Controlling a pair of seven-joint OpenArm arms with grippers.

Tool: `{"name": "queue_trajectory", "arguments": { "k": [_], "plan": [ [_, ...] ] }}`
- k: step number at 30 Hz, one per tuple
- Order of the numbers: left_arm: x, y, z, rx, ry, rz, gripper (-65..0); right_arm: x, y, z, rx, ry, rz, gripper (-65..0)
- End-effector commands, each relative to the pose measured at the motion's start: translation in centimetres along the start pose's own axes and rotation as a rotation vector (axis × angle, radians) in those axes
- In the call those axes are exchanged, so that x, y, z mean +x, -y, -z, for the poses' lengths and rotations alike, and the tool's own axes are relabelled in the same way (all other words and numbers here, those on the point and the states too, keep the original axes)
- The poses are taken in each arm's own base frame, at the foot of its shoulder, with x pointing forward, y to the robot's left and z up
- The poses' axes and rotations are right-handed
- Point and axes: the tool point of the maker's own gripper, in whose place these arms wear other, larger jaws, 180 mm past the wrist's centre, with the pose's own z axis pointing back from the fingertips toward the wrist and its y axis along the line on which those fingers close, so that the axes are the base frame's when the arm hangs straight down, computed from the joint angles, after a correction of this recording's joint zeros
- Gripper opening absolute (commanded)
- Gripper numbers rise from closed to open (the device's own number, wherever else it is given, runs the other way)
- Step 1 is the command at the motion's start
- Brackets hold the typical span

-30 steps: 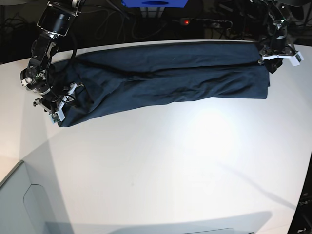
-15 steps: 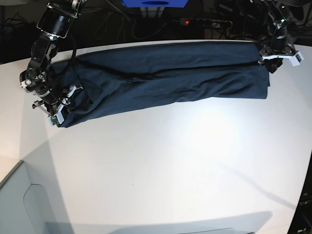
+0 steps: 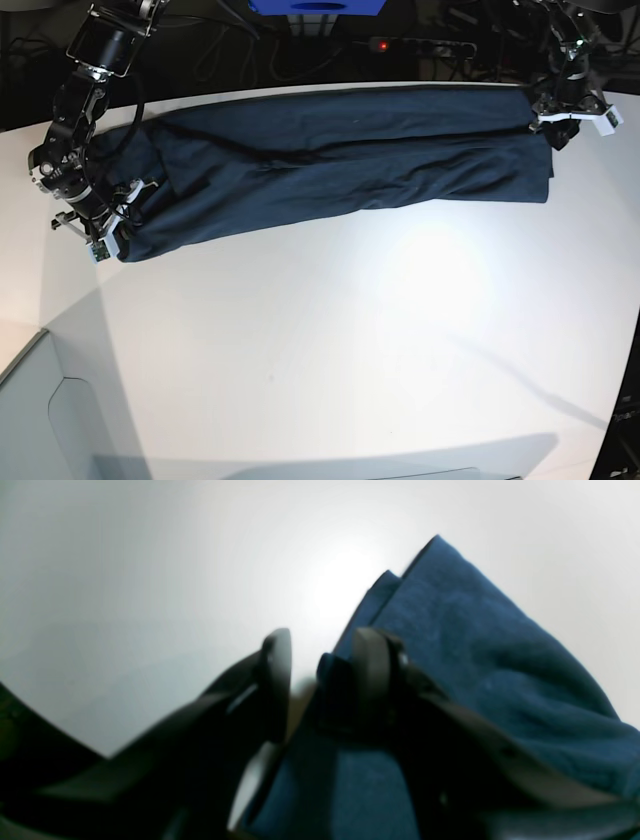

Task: Fold the T-shirt properly
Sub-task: 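Tuck the strip end under with the right gripper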

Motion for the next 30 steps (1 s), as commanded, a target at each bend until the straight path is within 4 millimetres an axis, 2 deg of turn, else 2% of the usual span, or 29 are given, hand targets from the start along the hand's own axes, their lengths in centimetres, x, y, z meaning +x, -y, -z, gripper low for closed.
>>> {"name": "queue_trajectory", "arguments": {
  "k": [1, 15, 24, 30],
  "plan": [
    [1.3, 0.0, -0.1, -0.006, 0.042, 0.01, -45.1, 1.5, 0.8, -0.8, -0.016, 0.047, -0.033, -64.8],
    [1.4, 0.0, -0.1, -0.006, 0.043, 0.009, -45.1, 0.6, 1.8, -1.5, -0.036, 0.015, -0.063, -64.8],
    [1.6, 0.0, -0.2, -0.008, 0.049, 0.008, -44.8, -1.7, 1.8, -1.6, -0.024, -0.035, -0.056, -64.8],
    [1.8, 0.1, -0.2, -0.011, 0.053, 0.008, -44.8, -2.4, 2.2, -2.0, -0.036, -0.047, -0.05, -64.8]
  ]
}}
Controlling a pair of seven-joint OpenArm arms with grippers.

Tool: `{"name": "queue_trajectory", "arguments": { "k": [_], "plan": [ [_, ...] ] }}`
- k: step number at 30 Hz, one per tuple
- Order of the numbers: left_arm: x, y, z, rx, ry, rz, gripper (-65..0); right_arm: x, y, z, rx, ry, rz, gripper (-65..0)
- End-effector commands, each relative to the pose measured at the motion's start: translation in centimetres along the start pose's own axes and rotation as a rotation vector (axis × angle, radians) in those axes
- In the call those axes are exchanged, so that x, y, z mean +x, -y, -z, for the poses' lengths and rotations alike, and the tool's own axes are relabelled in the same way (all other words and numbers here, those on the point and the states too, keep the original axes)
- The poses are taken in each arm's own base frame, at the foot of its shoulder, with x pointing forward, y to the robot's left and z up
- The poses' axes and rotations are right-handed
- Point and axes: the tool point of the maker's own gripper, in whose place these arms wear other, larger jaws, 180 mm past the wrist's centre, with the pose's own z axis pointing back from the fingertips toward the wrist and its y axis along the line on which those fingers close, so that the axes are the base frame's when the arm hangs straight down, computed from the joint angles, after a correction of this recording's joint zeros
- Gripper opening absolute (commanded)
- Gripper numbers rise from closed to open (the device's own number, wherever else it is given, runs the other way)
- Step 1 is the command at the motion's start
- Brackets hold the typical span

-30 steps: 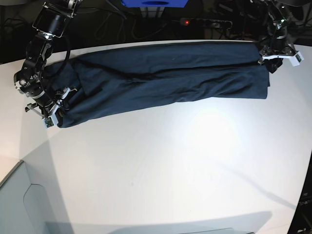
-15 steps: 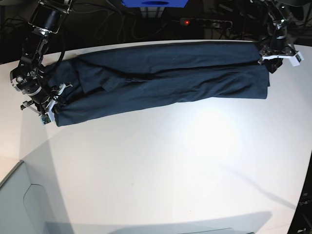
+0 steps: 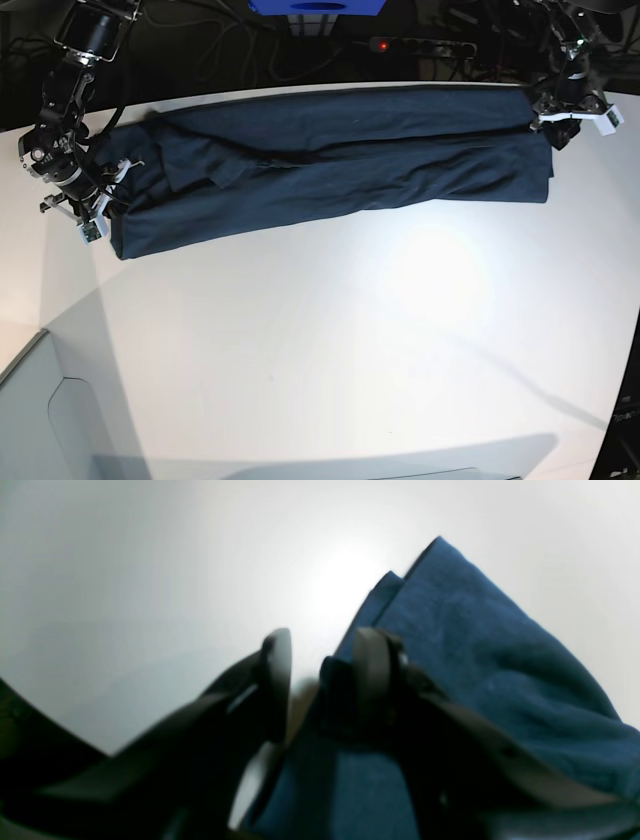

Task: Fold the T-shirt properly
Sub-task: 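Tuck the strip end under with the right gripper, then lift the strip end with the left gripper and move it inward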

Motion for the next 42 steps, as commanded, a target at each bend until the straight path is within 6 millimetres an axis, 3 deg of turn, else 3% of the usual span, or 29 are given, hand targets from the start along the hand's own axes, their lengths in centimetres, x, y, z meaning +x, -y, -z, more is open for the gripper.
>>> {"name": "queue_trajectory", "arguments": {
  "k": [1, 6, 12, 15, 21, 29, 38, 42],
  "plan": [
    [1.7, 0.2, -0.2, -0.013, 0.05, 0.009, -44.8, 1.2, 1.3, -1.1, -0.033, 0.047, -0.015, -64.6],
    [2.9, 0.9, -0.6, -0.026, 0.082, 0.026, -44.2, 1.8, 1.5, -2.7, -0.07, 0.066, -0.049, -62.9],
    [4.9, 2.5, -1.4, -0.061, 0.136, 0.061, -33.0, 3.5, -2.4, -4.6, -0.038, 0.119, -0.147, -45.8],
    [4.4, 2.5, -1.6, -0.059, 0.126, 0.057, -31.7, 3.9, -5.1, -4.9, 0.007, 0.136, -0.169, -41.4],
    [2.0, 1.1, -0.7, -0.03, 0.063, 0.017, -31.6, 3.0, -9.6, -3.2, 0.124, 0.119, -0.145, -41.1],
    [-0.8, 0.9, 0.3, -0.029, -0.006, -0.019, -31.7, 0.0, -10.3, -1.2, 0.18, 0.042, -0.088, -41.1],
    [-3.4, 2.2, 0.5, -0.056, -0.067, -0.035, -32.0, 0.2, -10.1, -1.0, 0.177, 0.046, -0.083, -41.1],
    [-3.9, 2.0, 0.3, -0.052, -0.077, -0.035, -40.0, 0.2, -10.0, -1.0, 0.176, 0.046, -0.082, -41.1]
  ]
}}
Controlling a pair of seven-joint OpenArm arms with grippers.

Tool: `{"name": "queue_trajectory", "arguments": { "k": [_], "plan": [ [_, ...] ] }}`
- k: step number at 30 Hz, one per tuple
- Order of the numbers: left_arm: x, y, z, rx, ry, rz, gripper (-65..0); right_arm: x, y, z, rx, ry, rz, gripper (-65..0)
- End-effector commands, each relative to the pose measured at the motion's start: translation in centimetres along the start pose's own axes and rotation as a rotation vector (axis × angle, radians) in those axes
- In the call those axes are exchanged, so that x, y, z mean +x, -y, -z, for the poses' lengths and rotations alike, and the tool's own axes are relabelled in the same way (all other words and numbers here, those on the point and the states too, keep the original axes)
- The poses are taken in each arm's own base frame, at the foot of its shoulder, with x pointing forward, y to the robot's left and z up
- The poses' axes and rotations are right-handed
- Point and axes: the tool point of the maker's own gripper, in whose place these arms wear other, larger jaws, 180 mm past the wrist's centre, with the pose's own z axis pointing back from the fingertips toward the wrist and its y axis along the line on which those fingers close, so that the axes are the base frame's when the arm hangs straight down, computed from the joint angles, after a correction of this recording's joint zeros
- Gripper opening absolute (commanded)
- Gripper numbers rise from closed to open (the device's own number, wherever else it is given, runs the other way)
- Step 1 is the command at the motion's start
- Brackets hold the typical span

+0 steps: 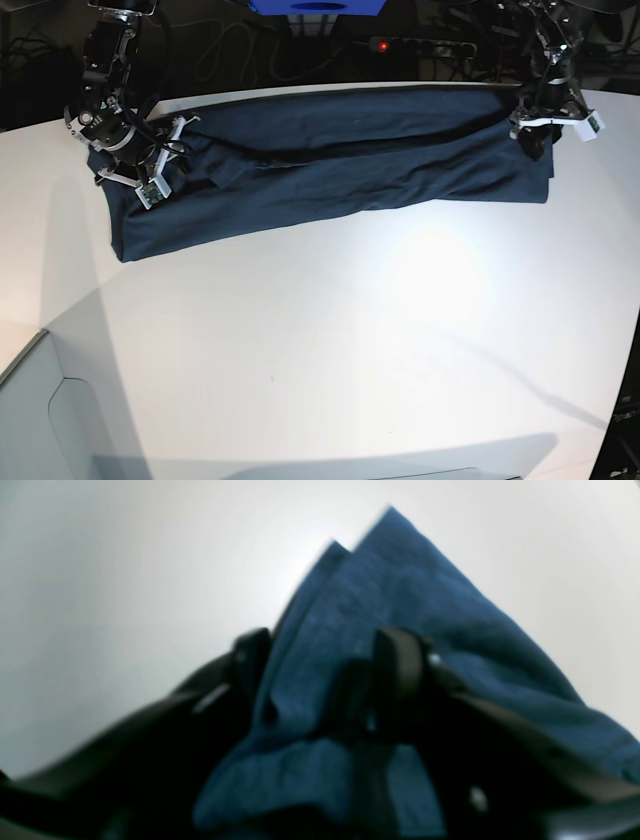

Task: Fold the T-shirt properly
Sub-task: 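Lift the strip end with the left gripper and move it inward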

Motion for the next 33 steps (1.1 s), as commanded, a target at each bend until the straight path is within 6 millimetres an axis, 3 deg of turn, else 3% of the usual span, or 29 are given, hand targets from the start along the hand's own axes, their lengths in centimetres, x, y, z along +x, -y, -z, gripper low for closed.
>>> {"name": "queue_trajectory", "arguments": {
  "k": [1, 8, 12, 22, 33],
  "plan": [
    [-0.7, -0.3, -0.3, 0.005, -0.033, 0.004, -42.8, 0.9, 0.4, -0.4, -0.004, 0.033, -0.015, -41.1],
    [-0.5, -0.1, -0.2, 0.002, -0.027, 0.006, -64.3, 1.5, 0.7, -0.3, -0.008, 0.045, -0.02, -41.1],
    [0.1, 0.2, -0.3, -0.006, -0.012, 0.016, -65.0, 1.8, 0.8, -0.3, -0.012, 0.05, -0.022, -41.1],
    [6.0, 3.7, -0.6, -0.075, 0.14, 0.07, -65.0, 1.8, 0.8, -0.2, -0.011, 0.049, -0.021, -41.1],
    [9.3, 6.2, -1.8, -0.123, 0.237, 0.1, -65.0, 1.3, 1.6, -0.6, -0.025, 0.036, -0.031, -41.1]
  ]
}}
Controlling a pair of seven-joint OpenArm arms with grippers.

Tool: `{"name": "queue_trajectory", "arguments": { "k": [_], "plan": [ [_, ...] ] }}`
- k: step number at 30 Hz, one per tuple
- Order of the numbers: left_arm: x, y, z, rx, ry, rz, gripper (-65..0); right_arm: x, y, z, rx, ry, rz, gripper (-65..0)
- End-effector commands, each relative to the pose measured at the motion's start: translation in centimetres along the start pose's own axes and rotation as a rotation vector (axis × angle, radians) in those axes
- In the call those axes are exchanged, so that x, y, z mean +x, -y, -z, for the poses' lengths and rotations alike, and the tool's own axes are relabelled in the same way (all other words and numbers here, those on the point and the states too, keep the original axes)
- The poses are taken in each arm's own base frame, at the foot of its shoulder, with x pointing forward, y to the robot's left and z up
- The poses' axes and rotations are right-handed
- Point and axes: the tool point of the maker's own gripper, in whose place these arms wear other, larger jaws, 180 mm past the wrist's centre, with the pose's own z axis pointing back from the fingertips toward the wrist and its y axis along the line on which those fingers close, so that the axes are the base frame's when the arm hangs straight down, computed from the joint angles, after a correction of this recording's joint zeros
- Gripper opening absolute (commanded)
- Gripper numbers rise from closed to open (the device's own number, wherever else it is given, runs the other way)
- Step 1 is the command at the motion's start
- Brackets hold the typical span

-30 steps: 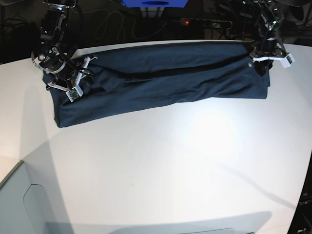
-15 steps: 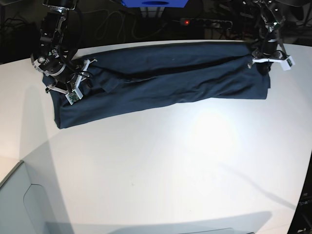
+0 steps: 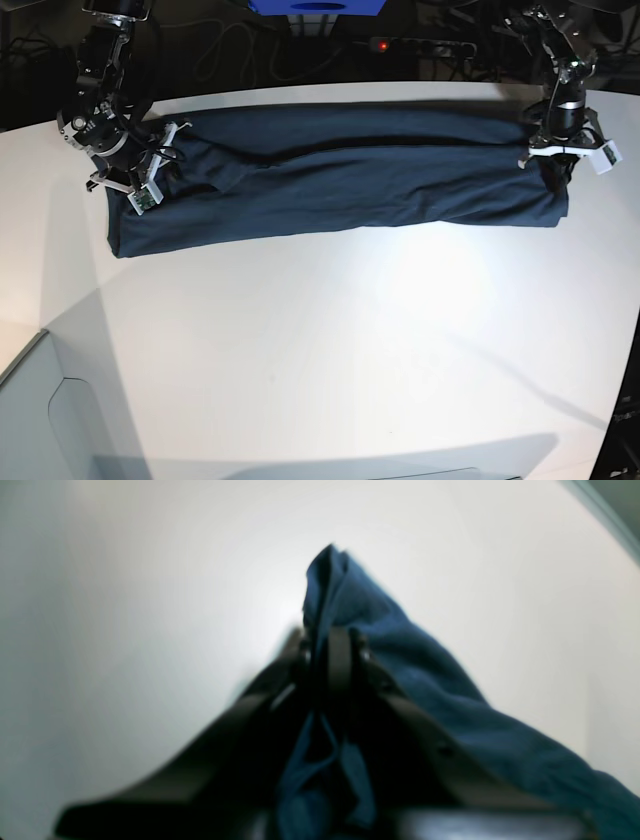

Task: Fold the T-shirt properly
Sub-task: 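Lift the strip end with the left gripper and move it inward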

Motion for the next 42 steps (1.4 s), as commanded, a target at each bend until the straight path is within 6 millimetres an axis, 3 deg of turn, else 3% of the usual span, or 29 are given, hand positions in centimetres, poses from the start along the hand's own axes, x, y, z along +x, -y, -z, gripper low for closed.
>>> {"name": "queue_trajectory", "arguments": {
  "k": [1, 7, 12, 24, 33, 37, 42],
  "plan": [
    [2.0, 0.6, -0.3, -0.017, 0.067, 0.008, -65.0, 1.0, 0.3, -0.3, -0.003, 0.037, -0.017, -41.1],
    [3.4, 2.7, -1.2, -0.05, 0.12, 0.009, -65.0, 1.0, 0.1, -0.3, 0.003, 0.035, -0.017, -41.1],
    [4.0, 5.9, -2.0, -0.112, 0.15, -0.004, -65.0, 0.9, 0.0, -0.3, 0.006, 0.035, -0.016, -41.1],
    [1.5, 12.2, -2.9, -0.282, 0.082, -0.004, -65.0, 1.2, 0.0, -0.2, 0.005, 0.04, -0.016, -40.8],
    [0.6, 15.4, -3.0, -0.369, 0.056, -0.015, -65.0, 1.3, 0.0, -0.2, 0.004, 0.041, -0.016, -40.6],
    [0.2, 15.3, -2.8, -0.335, 0.04, -0.048, -65.0, 1.3, 0.0, -0.2, 0.004, 0.041, -0.016, -40.5],
    [-0.5, 16.6, -2.8, -0.357, 0.017, -0.065, -65.0, 1.3, 0.0, -0.2, 0.005, 0.042, -0.015, -40.5]
  ]
}}
